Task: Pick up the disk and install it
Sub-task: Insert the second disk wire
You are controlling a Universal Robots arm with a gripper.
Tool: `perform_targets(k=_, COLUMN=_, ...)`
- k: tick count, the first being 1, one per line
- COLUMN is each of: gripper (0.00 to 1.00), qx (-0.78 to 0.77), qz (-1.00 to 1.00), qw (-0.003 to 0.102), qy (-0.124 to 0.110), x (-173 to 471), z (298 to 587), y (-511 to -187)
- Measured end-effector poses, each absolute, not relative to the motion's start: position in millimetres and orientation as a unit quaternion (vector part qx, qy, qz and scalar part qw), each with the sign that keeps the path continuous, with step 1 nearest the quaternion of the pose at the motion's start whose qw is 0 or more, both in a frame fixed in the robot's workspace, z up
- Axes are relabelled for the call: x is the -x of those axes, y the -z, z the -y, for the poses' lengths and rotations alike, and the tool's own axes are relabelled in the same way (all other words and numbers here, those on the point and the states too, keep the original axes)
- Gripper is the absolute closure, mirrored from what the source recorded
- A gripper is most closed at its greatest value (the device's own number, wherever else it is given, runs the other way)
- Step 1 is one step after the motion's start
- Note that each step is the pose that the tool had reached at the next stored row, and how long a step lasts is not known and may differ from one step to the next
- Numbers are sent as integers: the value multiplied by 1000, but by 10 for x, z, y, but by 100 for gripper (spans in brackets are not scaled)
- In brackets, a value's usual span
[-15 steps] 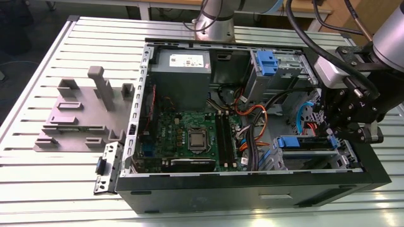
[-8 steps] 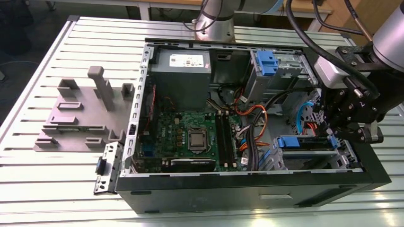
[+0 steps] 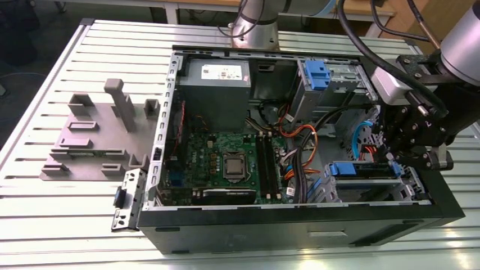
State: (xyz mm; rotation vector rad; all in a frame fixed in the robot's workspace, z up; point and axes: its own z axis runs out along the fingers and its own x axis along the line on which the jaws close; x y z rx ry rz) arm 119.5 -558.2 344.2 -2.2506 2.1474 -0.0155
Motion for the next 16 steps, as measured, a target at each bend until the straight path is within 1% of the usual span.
perform_targets(k=9, gripper=89, qx=723, qz=-690, qw=15, qy=5, x=-1138, z=5583, y=-3441)
perform_targets(k=16, gripper=89, qx=723, qz=-690, qw=18, qy=3, x=-1135, z=5583, y=-3495)
